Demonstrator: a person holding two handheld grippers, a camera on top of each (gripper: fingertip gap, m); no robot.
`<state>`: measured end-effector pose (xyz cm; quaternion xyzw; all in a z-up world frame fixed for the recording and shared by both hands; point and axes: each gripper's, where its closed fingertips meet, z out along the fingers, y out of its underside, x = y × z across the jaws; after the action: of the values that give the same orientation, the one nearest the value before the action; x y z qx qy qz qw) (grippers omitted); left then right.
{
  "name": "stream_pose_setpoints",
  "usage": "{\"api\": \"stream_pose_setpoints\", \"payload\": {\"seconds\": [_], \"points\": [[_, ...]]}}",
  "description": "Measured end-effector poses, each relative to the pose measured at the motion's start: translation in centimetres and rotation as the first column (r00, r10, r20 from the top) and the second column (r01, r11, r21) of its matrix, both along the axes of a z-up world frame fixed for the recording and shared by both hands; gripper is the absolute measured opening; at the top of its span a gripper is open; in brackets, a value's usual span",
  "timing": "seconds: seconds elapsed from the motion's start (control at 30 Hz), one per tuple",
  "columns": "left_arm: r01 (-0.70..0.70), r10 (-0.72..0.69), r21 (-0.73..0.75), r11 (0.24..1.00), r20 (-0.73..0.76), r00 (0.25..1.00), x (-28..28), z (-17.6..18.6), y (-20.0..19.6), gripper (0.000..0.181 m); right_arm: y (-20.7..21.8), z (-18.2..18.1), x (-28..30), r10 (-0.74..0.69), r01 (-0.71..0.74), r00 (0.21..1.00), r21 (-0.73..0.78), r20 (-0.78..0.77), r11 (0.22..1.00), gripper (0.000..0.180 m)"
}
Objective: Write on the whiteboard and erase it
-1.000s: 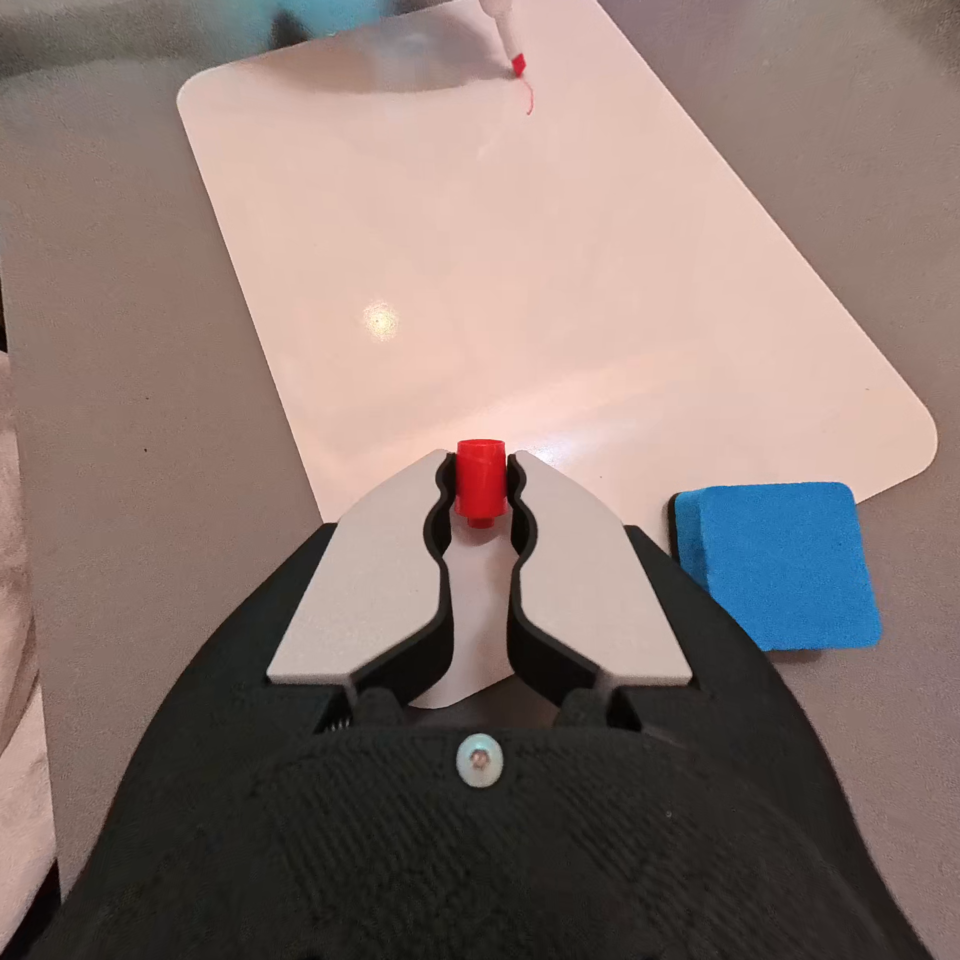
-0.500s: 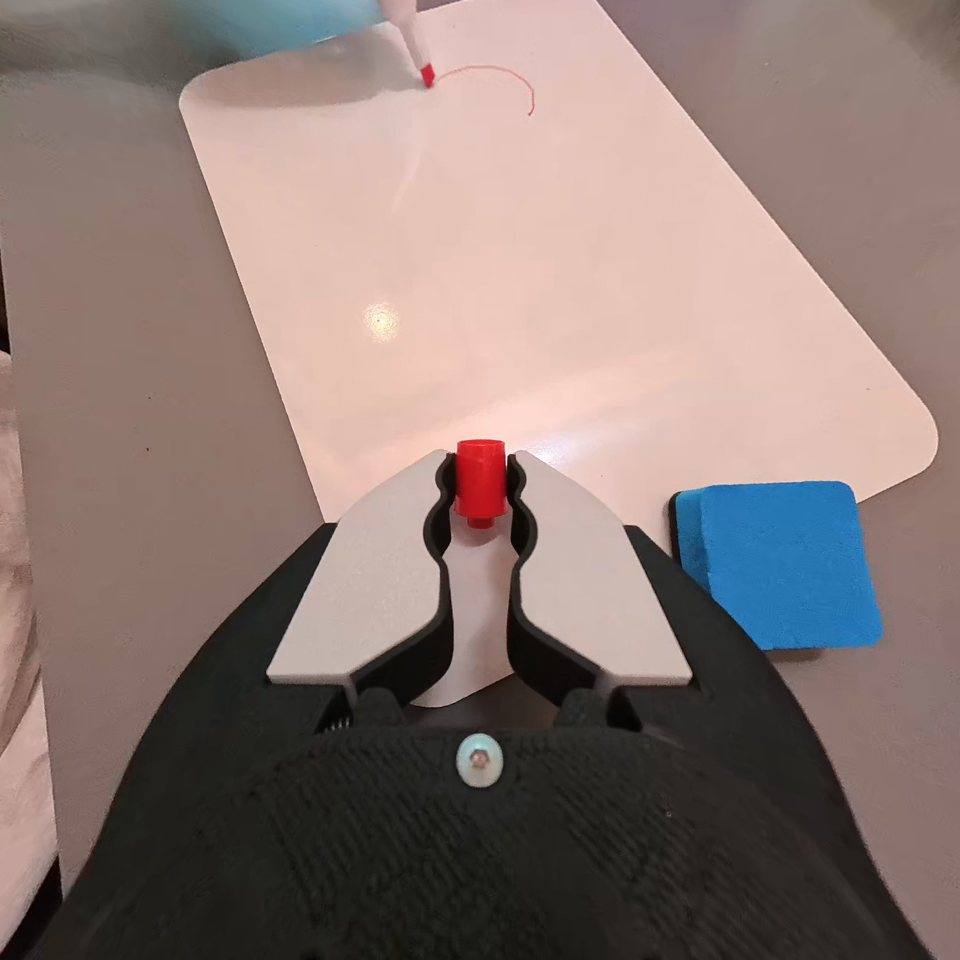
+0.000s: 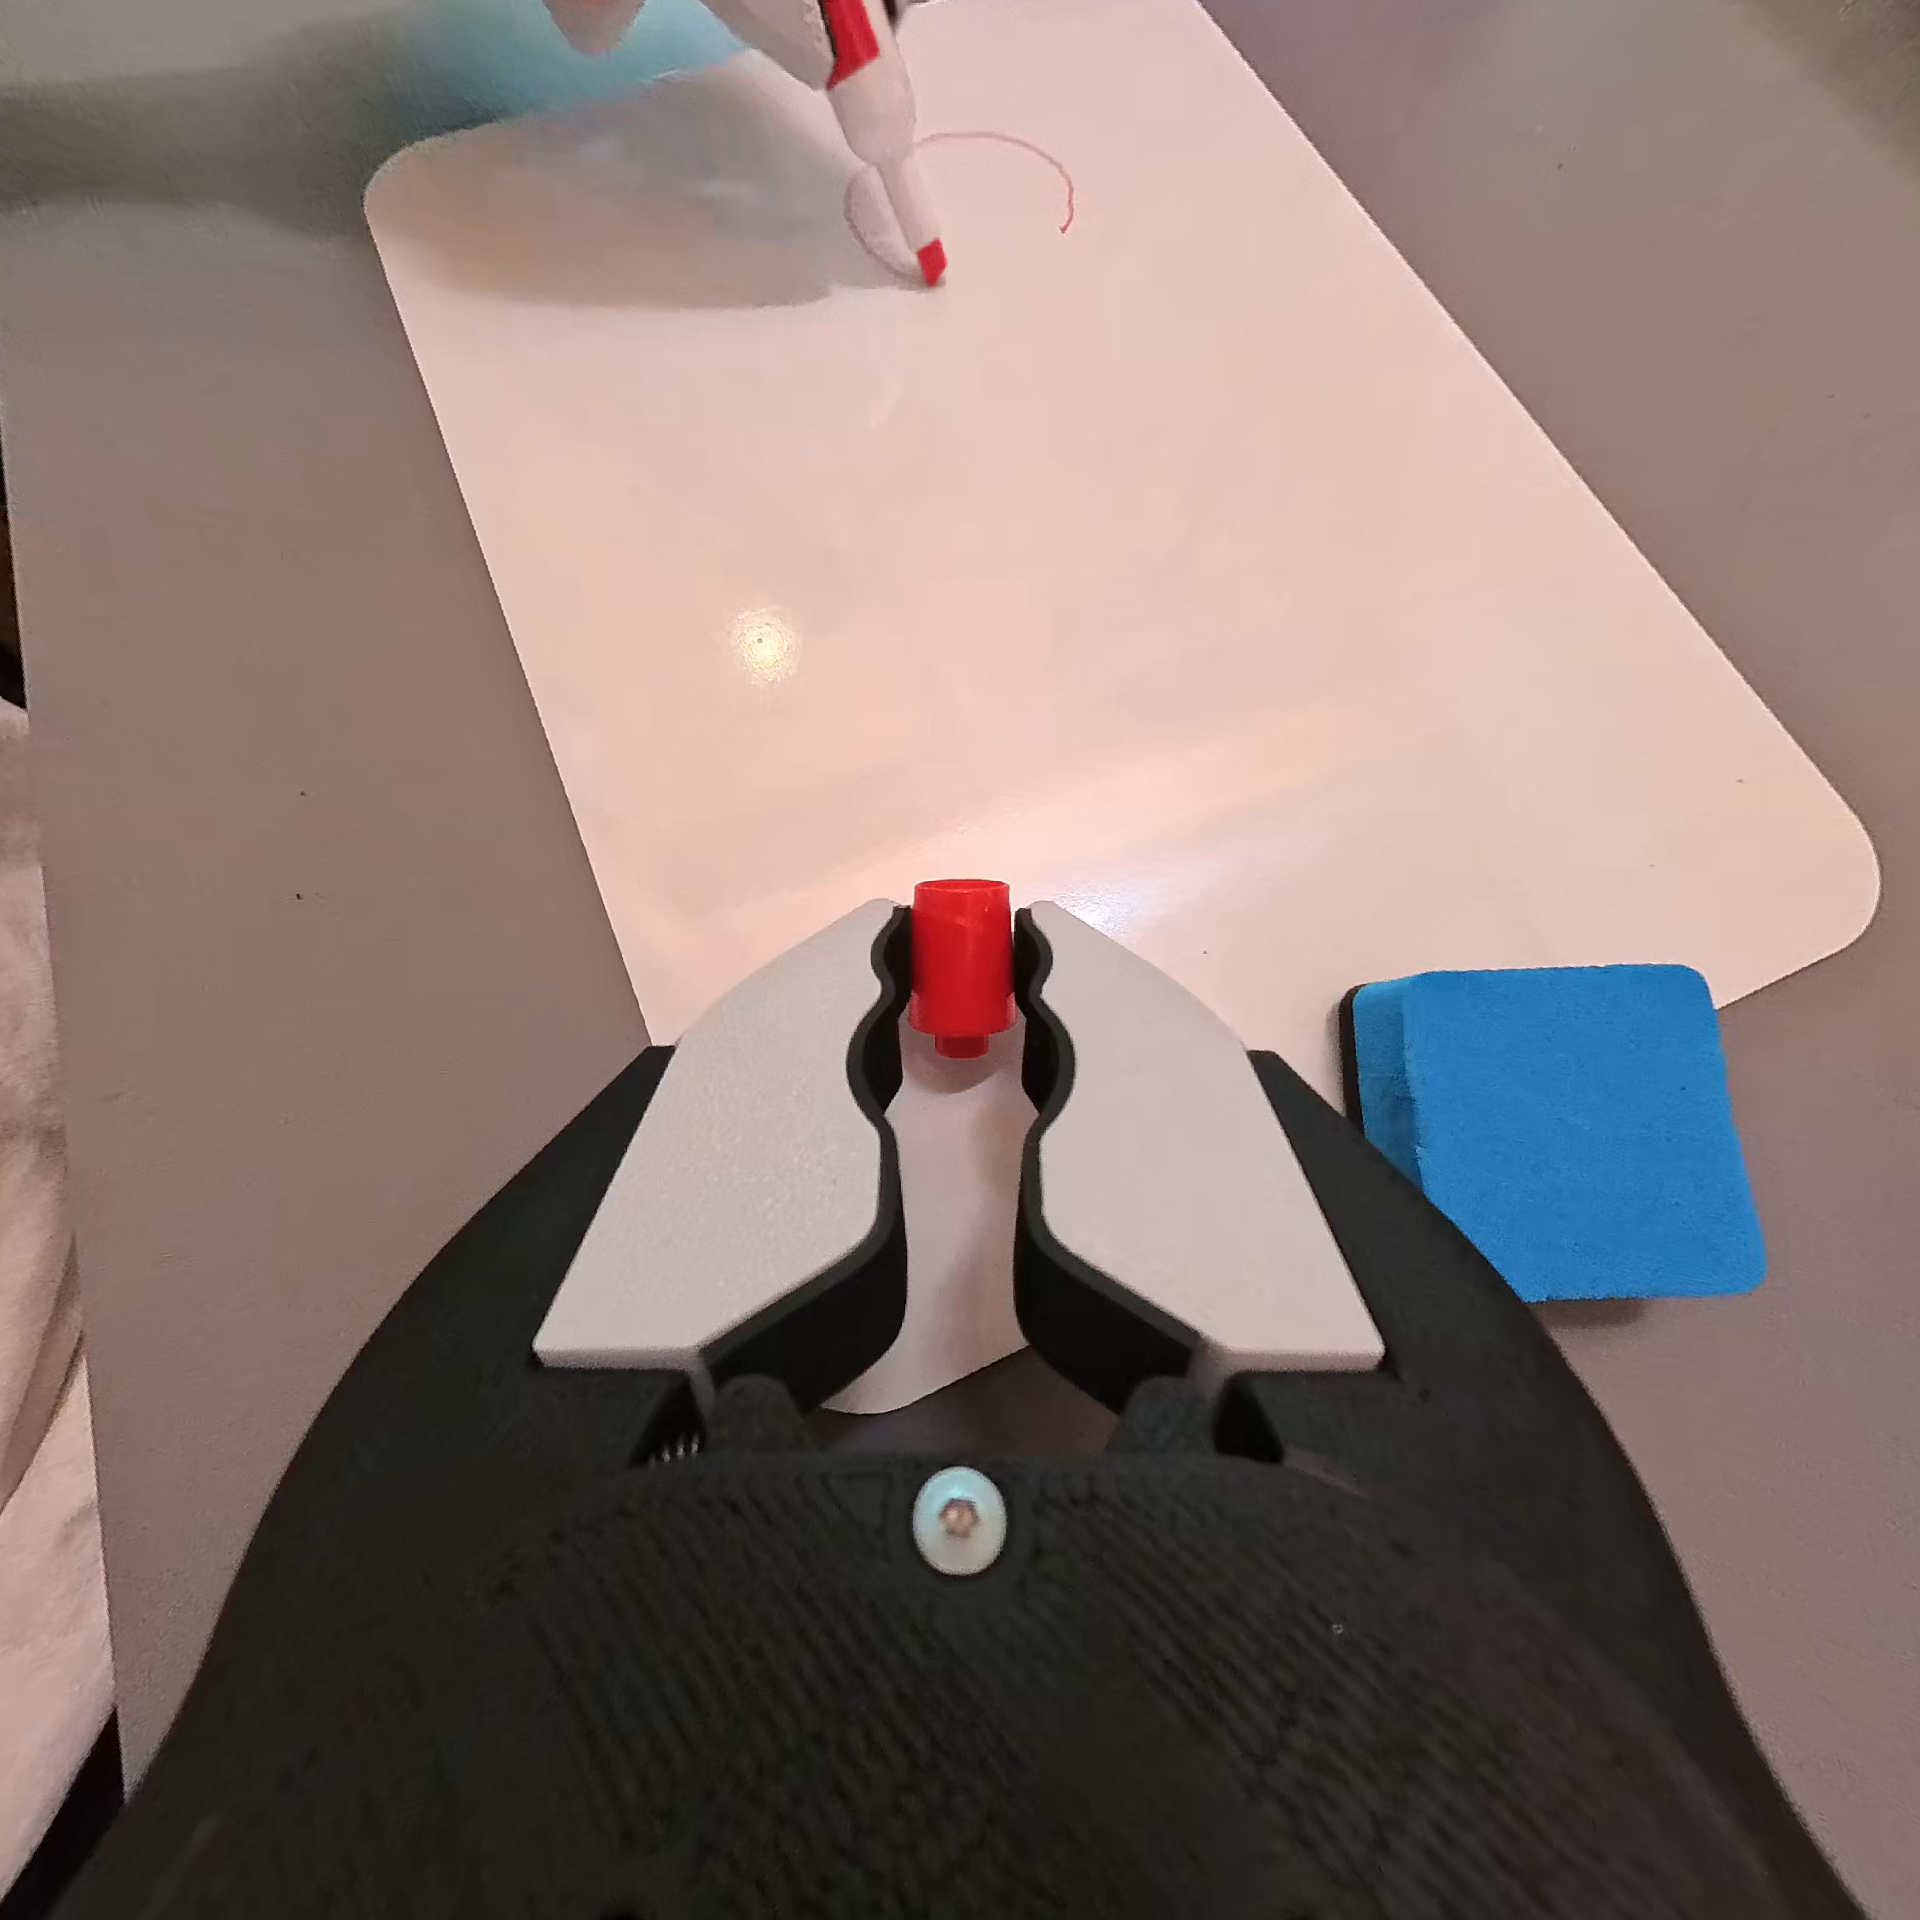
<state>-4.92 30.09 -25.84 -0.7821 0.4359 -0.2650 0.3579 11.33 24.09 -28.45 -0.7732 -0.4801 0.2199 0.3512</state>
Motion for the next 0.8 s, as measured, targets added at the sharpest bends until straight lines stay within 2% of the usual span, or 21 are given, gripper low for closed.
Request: {"api": "stream_pose_setpoints", "payload": {"seconds": [0.4, 0.73, 0.8], "points": [[-0.072, 0.072, 0.04, 0.997, 0.005, 0.997, -0.4, -0.1, 3.5, 0.019, 0.0, 0.0, 0.0, 0.002, -0.002, 1.0, 0.0, 0.0, 1.0, 0.019], [-0.112, 0.111, 0.033, 0.993, 0.024, 0.993, -1.5, -0.1, 4.4, 0.019, -0.1, 0.0, 0.0, 0.004, -0.004, 1.0, 0.0, 0.0, 1.0, 0.019], [-0.129, 0.127, 0.026, 0.991, 0.068, 0.99, -1.6, 0.5, 4.4, 0.019, -0.1, 0.0, 0.0, 0.004, -0.004, 1.0, 0.0, 0.0, 1.0, 0.019]]}}
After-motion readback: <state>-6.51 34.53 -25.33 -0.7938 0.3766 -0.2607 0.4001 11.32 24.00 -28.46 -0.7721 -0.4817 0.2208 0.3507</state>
